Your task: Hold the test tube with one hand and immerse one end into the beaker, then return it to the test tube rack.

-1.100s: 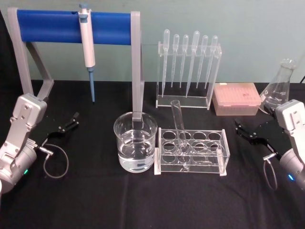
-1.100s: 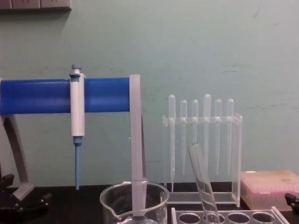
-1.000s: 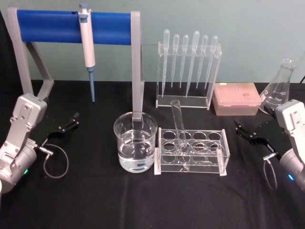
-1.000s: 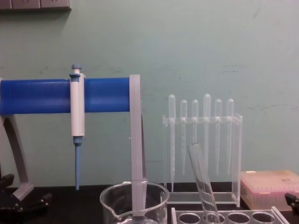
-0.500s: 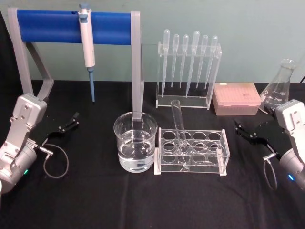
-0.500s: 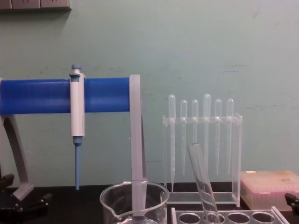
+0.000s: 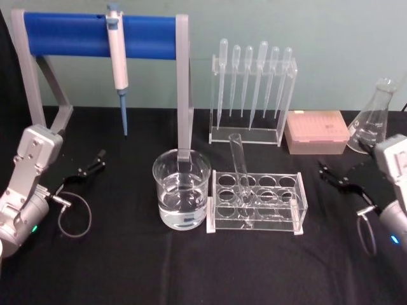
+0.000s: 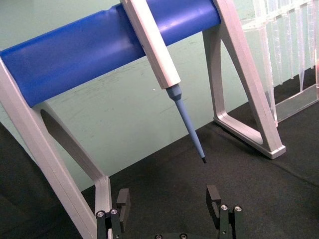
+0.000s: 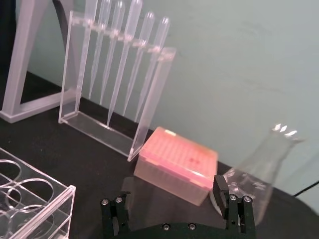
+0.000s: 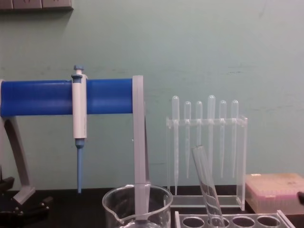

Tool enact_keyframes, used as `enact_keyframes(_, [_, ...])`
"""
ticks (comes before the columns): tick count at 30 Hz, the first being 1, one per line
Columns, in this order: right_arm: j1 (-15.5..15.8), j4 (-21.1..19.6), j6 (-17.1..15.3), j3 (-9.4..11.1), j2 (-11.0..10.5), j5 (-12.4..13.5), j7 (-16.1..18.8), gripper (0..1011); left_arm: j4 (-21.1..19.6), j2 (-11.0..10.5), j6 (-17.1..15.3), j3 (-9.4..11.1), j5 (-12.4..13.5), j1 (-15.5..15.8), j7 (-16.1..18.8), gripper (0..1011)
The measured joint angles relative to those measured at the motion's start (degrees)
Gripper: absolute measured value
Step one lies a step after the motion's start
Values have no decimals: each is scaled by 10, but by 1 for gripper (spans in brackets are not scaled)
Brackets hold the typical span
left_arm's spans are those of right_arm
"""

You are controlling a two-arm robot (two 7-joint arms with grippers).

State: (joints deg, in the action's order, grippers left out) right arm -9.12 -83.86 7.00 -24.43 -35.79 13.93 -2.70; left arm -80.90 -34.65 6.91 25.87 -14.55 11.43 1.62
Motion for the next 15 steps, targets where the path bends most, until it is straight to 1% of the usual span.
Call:
enact_keyframes(1, [16, -22, 0, 9, -8, -3, -8, 1002, 0, 0, 0, 0, 0, 0, 0, 1000])
enact_keyframes(3, [34, -45, -3, 18, -17, -5, -18, 1002, 0, 0, 0, 0, 0, 0, 0, 1000])
enact_keyframes(4, [55, -73, -6, 27, -26, -5, -22, 1002, 0, 0, 0, 0, 0, 0, 0, 1000])
enact_keyframes(6, [74, -100, -9, 34, -37, -4, -23, 1002, 0, 0, 0, 0, 0, 0, 0, 1000])
enact_keyframes(7, [90, -125, -12, 40, -47, 4, -15, 1002, 0, 0, 0, 0, 0, 0, 0, 1000])
enact_keyframes(8, [97, -137, -12, 42, -52, 10, -7, 1002, 0, 0, 0, 0, 0, 0, 0, 1000])
enact_keyframes(9, [108, -158, -14, 44, -61, 24, 13, 1002, 0, 0, 0, 0, 0, 0, 0, 1000])
enact_keyframes(10, [108, -158, -14, 44, -61, 24, 13, 1002, 0, 0, 0, 0, 0, 0, 0, 1000])
enact_keyframes(11, [114, -174, -17, 44, -68, 39, 36, 1002, 0, 0, 0, 0, 0, 0, 0, 1000])
enact_keyframes(12, [115, -180, -18, 43, -70, 46, 49, 1002, 0, 0, 0, 0, 0, 0, 0, 1000])
enact_keyframes(13, [113, -188, -21, 38, -72, 60, 77, 1002, 0, 0, 0, 0, 0, 0, 0, 1000])
enact_keyframes(15, [108, -191, -24, 32, -71, 72, 103, 1002, 0, 0, 0, 0, 0, 0, 0, 1000])
